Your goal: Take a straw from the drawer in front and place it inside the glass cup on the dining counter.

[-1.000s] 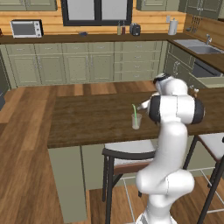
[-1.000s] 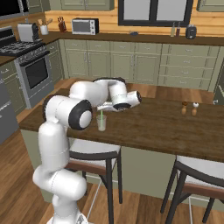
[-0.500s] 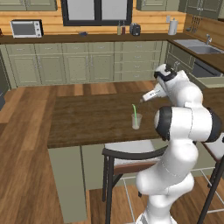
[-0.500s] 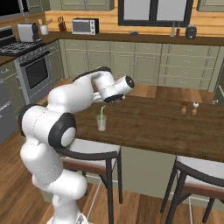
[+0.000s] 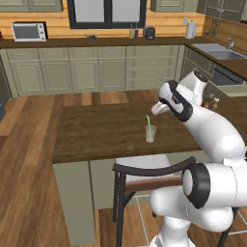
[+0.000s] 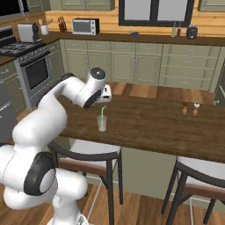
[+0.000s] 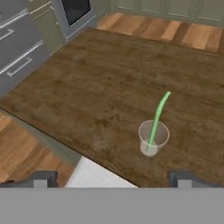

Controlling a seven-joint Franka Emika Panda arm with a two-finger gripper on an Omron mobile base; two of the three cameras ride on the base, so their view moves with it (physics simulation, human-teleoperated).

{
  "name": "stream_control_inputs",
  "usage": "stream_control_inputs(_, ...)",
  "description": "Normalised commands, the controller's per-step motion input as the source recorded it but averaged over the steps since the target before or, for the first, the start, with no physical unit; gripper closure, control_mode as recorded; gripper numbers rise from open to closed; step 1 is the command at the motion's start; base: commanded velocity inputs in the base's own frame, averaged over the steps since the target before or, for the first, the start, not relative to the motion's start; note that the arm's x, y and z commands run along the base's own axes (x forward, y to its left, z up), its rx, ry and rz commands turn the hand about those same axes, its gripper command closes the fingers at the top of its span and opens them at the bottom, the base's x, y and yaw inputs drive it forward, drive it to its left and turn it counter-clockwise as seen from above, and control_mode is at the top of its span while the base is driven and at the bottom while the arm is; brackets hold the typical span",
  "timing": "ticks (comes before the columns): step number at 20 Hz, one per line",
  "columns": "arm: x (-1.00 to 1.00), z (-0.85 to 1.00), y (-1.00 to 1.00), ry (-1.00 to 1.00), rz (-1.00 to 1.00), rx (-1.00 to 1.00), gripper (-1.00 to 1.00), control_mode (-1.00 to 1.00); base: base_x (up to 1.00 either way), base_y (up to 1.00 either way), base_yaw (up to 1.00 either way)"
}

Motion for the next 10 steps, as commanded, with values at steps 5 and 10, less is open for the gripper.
stream_control_inputs(5, -0.52, 0.11, 0.3, 0.24, -0.21, -0.12, -1.0, -1.0, 0.0, 0.0, 0.0)
stream_control_inputs(10, -0.6, 0.0, 0.31, 0.3, -0.23, -0.14, -1.0, -1.0, 0.0, 0.0, 0.0)
